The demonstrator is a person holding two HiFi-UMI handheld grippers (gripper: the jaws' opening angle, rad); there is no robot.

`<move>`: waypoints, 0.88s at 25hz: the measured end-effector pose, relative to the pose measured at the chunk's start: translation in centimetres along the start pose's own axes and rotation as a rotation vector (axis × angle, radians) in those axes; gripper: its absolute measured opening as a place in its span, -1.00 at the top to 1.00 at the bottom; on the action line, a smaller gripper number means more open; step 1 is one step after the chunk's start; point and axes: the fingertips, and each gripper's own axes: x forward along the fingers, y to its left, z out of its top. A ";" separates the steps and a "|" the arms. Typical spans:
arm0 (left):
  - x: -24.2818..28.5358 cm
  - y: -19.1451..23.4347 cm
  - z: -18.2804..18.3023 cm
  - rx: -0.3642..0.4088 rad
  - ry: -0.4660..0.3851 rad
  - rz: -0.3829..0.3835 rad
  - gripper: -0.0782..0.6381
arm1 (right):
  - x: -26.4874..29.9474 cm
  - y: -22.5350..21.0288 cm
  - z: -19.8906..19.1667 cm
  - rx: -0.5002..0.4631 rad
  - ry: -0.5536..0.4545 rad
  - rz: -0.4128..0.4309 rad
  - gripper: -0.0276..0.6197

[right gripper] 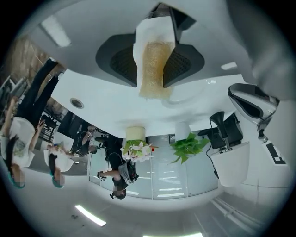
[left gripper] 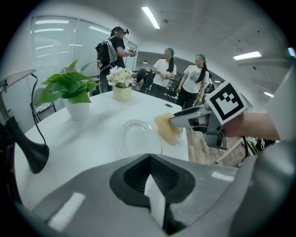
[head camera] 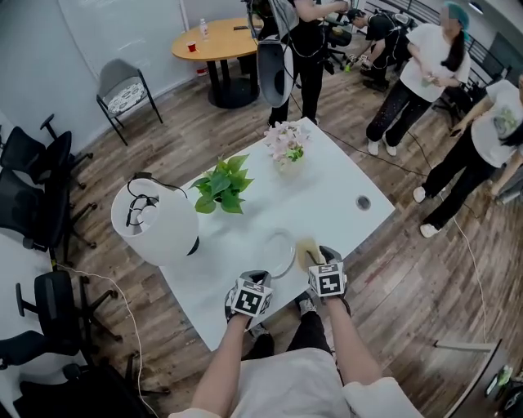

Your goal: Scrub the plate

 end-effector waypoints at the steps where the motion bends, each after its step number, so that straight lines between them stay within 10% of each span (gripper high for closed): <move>1: -0.1 -0.1 0.0 0.014 -0.004 -0.008 0.78 | -0.5 0.0 0.2 0.009 -0.016 -0.007 0.29; 22: -3.6 -5.1 -1.2 -0.161 -0.089 0.140 0.78 | -7.1 3.2 -1.7 0.101 -0.102 0.107 0.84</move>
